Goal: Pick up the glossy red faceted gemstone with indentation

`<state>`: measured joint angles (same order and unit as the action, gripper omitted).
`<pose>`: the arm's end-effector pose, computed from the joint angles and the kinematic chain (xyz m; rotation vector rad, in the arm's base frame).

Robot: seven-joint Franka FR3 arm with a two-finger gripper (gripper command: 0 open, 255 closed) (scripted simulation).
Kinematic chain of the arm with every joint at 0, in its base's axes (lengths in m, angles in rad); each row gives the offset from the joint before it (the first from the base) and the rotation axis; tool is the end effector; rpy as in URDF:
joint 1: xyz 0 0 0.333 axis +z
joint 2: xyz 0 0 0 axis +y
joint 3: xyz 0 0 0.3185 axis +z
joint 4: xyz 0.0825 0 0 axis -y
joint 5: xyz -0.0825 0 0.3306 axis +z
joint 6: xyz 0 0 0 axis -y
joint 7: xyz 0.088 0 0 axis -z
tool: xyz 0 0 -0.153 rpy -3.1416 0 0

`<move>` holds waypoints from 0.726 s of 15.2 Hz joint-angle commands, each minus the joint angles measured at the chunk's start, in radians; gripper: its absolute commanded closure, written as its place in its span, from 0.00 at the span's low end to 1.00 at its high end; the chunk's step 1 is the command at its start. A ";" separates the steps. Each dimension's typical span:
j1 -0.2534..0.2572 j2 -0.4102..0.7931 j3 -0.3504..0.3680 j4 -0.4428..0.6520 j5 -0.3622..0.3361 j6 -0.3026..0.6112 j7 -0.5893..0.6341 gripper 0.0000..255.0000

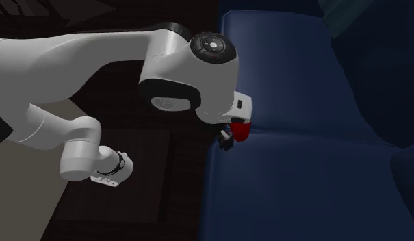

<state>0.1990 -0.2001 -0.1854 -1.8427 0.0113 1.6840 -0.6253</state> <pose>0.4483 0.0007 0.5693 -2.9482 -0.9783 -0.0787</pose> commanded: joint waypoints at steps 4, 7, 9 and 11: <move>0.038 0.179 0.008 0.182 0.043 -0.011 -0.198 0.00; 0.054 0.279 0.026 0.294 0.064 -0.029 -0.303 0.00; 0.065 0.342 0.042 0.371 0.074 -0.045 -0.368 0.00; 0.075 0.405 0.061 0.449 0.082 -0.064 -0.430 0.00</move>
<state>0.2680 0.1677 -0.1344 -1.4338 0.0883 1.6249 -1.0210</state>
